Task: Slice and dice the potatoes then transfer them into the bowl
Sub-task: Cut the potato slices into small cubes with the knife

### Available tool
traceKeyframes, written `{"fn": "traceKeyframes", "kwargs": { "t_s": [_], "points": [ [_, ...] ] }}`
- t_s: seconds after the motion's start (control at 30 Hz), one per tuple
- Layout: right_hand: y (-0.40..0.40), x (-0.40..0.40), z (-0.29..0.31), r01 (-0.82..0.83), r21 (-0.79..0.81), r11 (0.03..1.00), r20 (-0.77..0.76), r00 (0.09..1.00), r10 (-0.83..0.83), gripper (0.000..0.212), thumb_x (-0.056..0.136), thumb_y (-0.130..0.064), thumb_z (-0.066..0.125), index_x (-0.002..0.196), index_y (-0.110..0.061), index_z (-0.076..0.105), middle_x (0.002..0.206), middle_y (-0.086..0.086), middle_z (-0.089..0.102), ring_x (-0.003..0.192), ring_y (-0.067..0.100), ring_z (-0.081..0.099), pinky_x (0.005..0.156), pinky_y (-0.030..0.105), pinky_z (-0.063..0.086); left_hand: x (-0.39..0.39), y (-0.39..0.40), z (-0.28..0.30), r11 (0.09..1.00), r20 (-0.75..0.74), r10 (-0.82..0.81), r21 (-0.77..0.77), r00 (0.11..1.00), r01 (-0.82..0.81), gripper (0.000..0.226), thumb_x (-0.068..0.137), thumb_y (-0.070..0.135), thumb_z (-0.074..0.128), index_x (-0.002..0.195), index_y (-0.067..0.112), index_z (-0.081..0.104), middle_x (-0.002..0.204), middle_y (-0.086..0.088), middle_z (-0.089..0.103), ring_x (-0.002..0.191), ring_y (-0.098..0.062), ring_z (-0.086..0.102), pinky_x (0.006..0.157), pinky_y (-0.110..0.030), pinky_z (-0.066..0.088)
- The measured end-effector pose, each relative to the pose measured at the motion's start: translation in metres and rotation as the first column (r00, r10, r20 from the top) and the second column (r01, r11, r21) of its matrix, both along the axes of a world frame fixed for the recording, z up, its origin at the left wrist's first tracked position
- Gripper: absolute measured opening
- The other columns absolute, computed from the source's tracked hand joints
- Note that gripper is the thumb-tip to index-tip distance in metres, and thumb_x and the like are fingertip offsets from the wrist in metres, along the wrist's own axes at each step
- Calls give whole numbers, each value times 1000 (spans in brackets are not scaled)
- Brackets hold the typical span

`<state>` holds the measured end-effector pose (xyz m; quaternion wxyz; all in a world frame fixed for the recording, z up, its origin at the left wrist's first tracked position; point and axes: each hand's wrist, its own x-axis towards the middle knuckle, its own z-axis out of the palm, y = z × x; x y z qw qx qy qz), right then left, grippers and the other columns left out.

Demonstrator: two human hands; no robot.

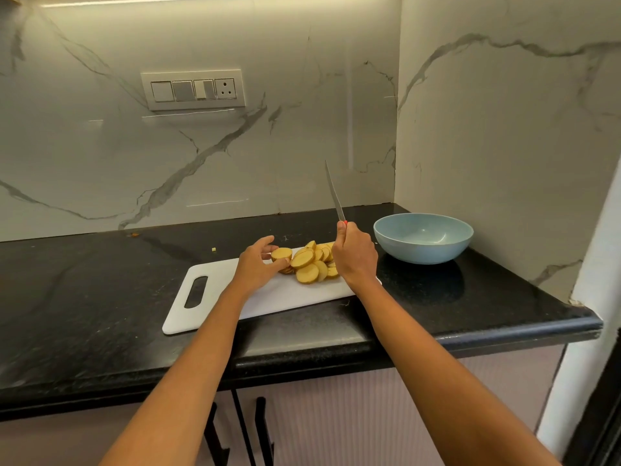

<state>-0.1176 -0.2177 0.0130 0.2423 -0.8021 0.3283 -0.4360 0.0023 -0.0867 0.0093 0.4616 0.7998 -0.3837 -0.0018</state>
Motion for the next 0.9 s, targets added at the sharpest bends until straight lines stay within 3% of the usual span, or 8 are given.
{"fn": "traceKeyframes", "kwargs": {
  "t_s": [0.13,0.43,0.6,0.73,0.9],
  "points": [
    [0,0,0,4,-1,1000,6,1000,-4,40,103,-32,26,103,-6,57,75,-1,52,66,8,49,51,16,31,0,-3,3,997,-17,19,-76,1000,-20,61,87,20,62,141,9,35,134,-11,52,121,-24,50,91,-25,40],
    [0,0,1,3,-18,1000,-3,1000,-3,40,103,-32,25,106,-7,57,79,1,56,69,9,50,61,23,38,-3,-2,2,997,-22,1,-79,1000,-3,68,79,21,72,138,10,40,128,-12,54,114,-25,54,87,-26,43],
    [2,0,1,-5,-31,1000,-21,1000,5,41,103,-33,25,106,-7,56,77,0,53,69,10,51,59,23,36,-7,-2,3,999,-19,-43,-22,999,42,73,80,26,69,142,12,33,127,-14,55,111,-27,55,84,-26,42],
    [3,-2,1,-13,-52,999,-40,999,11,40,103,-33,25,103,-7,55,75,0,52,66,11,50,51,20,31,-7,0,3,997,-9,-65,36,998,66,74,76,26,73,140,11,39,126,-12,55,100,-18,52,82,-25,41],
    [10,-1,3,-224,-111,968,-127,969,210,30,95,-42,46,89,-13,49,72,-3,51,68,15,51,62,30,41,-3,1,-1,998,25,-39,54,999,38,54,76,30,74,124,12,56,125,-9,56,97,-16,48,78,-26,39]
  ]
}}
